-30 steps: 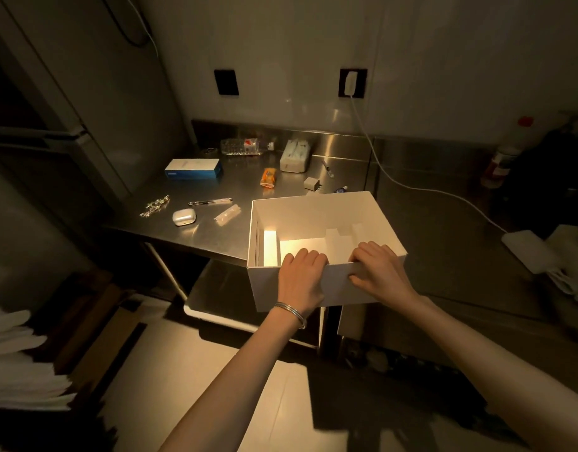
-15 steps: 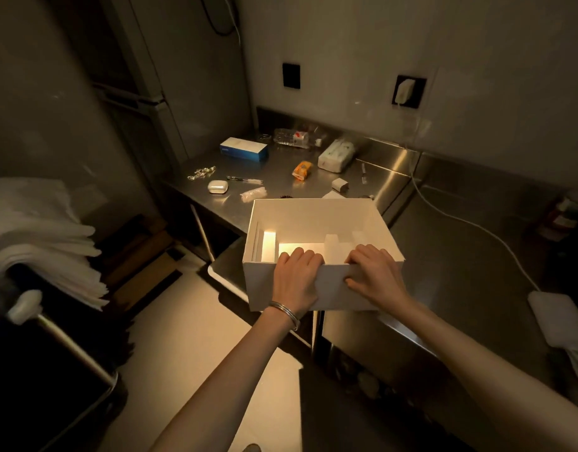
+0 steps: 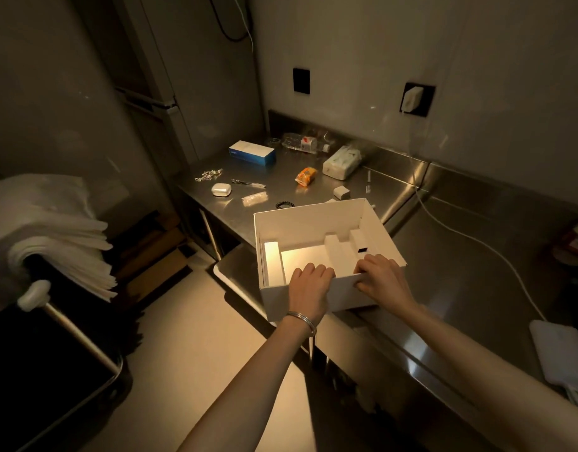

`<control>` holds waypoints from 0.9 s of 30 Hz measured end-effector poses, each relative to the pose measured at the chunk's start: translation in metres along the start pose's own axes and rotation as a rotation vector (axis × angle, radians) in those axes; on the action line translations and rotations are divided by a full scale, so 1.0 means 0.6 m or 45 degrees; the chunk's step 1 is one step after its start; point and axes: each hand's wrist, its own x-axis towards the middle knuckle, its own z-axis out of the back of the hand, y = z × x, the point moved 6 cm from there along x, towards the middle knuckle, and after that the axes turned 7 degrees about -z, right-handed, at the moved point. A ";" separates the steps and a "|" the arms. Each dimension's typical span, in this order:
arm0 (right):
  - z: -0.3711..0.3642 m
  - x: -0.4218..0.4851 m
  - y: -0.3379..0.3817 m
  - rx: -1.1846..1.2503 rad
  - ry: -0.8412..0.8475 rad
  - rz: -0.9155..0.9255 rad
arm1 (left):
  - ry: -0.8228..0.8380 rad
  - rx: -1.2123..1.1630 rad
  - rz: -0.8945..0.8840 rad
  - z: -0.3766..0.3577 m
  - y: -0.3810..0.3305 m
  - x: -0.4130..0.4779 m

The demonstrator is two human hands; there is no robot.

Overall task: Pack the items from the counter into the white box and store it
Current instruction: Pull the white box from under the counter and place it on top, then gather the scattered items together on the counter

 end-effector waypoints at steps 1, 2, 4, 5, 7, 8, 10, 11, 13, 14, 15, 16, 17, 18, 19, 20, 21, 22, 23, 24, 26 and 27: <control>0.000 0.010 -0.003 -0.002 0.002 -0.011 | 0.018 -0.002 0.020 -0.005 0.004 0.010; 0.001 0.020 -0.006 -0.006 0.003 -0.018 | 0.038 -0.010 0.033 -0.010 0.009 0.021; 0.002 0.040 -0.009 -0.020 0.002 -0.027 | 0.058 -0.060 0.042 -0.019 0.013 0.041; 0.001 0.048 -0.011 -0.028 0.010 -0.037 | 0.070 -0.060 0.039 -0.023 0.015 0.050; -0.001 0.061 -0.009 -0.013 0.045 -0.044 | 0.045 -0.019 0.023 -0.022 0.021 0.062; -0.001 0.067 -0.002 0.025 0.067 -0.025 | 0.034 -0.038 0.014 -0.017 0.026 0.066; 0.003 0.076 0.030 0.122 0.101 0.075 | 0.021 -0.140 0.034 0.001 0.046 0.071; 0.006 0.081 0.051 0.154 0.096 0.136 | -0.011 -0.158 0.050 0.014 0.062 0.071; 0.013 0.094 0.096 0.200 0.050 0.211 | -0.144 -0.172 0.095 0.051 0.101 0.064; 0.015 0.101 0.118 0.226 0.024 0.216 | -0.202 -0.174 0.119 0.068 0.122 0.060; 0.014 0.110 0.138 0.251 0.005 0.205 | -0.227 -0.170 0.141 0.081 0.146 0.058; 0.013 0.118 0.158 0.268 -0.005 0.192 | -0.233 -0.155 0.168 0.090 0.172 0.057; 0.008 0.128 0.176 0.272 -0.007 0.185 | -0.227 -0.148 0.208 0.096 0.201 0.055; 0.003 0.138 0.194 0.268 -0.008 0.184 | -0.227 -0.144 0.245 0.102 0.231 0.053; -0.002 0.149 0.210 0.268 -0.005 0.182 | -0.226 -0.142 0.274 0.107 0.260 0.050; -0.008 0.162 0.226 0.270 -0.007 0.182 | -0.223 -0.135 0.289 0.109 0.288 0.046; -0.015 0.176 0.242 0.269 -0.012 0.179 | -0.217 -0.126 0.288 0.110 0.316 0.044; -0.022 0.192 0.259 0.264 -0.022 0.174 | -0.212 -0.114 0.274 0.112 0.344 0.042; -0.031 0.207 0.276 0.263 -0.034 0.164 | -0.208 -0.102 0.258 0.115 0.373 0.042; -0.039 0.224 0.296 0.266 -0.052 0.155 | -0.205 -0.096 0.243 0.118 0.401 0.042; -0.056 0.255 0.337 0.285 -0.082 0.139 | -0.195 -0.098 0.213 0.126 0.459 0.046; -0.065 0.271 0.359 0.283 -0.096 0.134 | -0.188 -0.103 0.195 0.131 0.487 0.050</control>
